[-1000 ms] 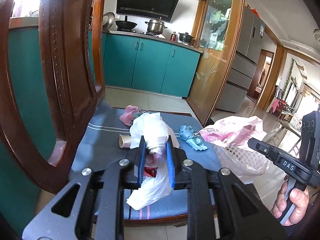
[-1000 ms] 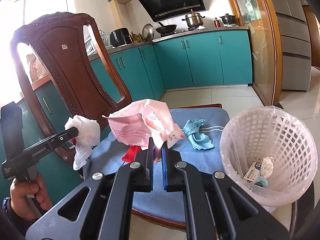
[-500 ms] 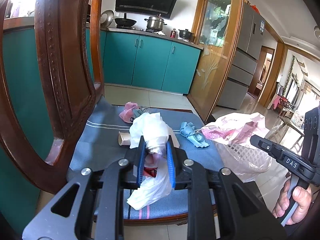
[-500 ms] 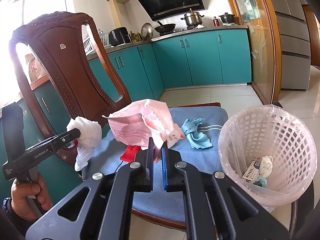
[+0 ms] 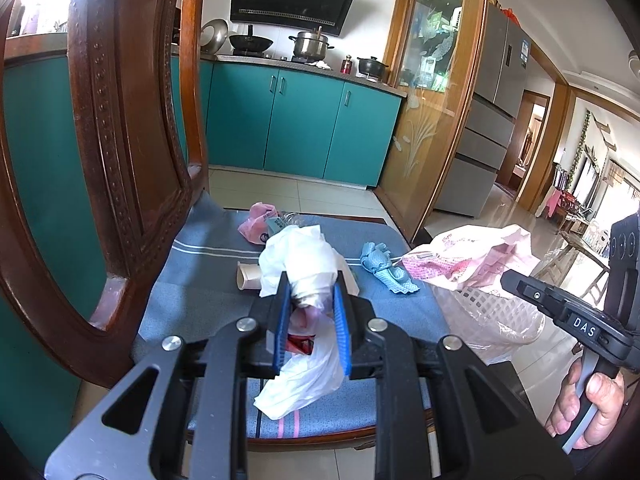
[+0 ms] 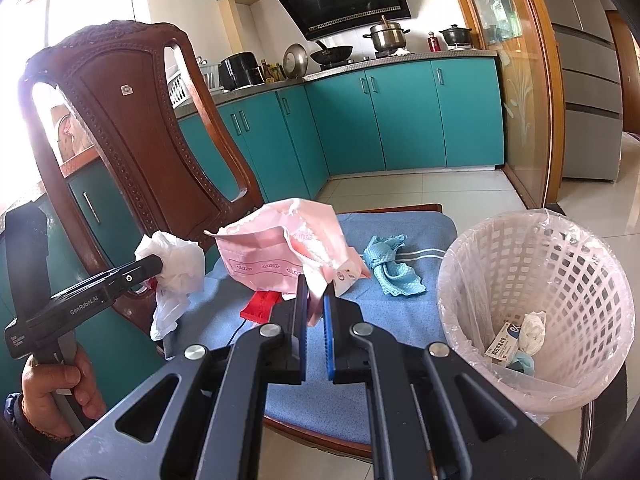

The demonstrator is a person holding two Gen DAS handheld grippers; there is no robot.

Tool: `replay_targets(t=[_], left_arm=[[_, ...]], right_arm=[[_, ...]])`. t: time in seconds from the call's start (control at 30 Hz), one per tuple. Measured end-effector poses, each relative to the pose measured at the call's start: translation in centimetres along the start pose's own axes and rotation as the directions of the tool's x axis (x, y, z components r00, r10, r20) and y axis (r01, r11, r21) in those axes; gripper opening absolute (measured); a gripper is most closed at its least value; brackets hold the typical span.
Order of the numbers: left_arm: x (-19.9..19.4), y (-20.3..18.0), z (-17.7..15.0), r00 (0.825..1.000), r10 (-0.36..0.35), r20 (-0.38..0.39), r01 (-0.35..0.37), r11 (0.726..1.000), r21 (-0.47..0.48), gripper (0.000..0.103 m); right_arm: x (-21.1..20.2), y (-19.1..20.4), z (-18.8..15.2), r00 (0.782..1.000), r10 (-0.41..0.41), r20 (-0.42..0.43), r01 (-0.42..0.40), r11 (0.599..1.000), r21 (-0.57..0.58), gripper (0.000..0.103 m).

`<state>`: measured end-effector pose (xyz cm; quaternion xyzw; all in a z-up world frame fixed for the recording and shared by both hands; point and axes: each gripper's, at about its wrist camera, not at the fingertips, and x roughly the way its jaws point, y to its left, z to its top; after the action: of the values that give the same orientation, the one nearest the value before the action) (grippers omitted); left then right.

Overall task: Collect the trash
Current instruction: 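Hold both bags lifted above the chair cushion, then carry both bags over the wastebasket and open both tools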

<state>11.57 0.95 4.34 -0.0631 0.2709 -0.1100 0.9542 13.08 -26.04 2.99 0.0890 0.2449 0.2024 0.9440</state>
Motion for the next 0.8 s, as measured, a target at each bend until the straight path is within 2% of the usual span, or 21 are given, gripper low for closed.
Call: replay_targets(t=[0.5,0.63,0.8], left_arm=[[0.2,-0.3,0.0,1.000,-0.001,-0.005,0.001,1.000,0.003,0.021],[0.2,-0.2,-0.1,1.000,0.001,-0.005,-0.001,1.000,0.003,0.021],[0.3,-0.2,-0.2,1.000,0.000,-0.007,0.000,1.000,0.006,0.021]], right_arm=[[0.0,-0.1,-0.1,1.000,-0.004,0.004,0.004,1.000,-0.001,0.008],[-1.1,-1.4,0.5,0.997,-0.047,0.055,0.046,0.999,0.016,0.008],[-3.3,-6.4,1.9,0.978,-0.174,0.113,0.160,0.979,0.126,0.008]])
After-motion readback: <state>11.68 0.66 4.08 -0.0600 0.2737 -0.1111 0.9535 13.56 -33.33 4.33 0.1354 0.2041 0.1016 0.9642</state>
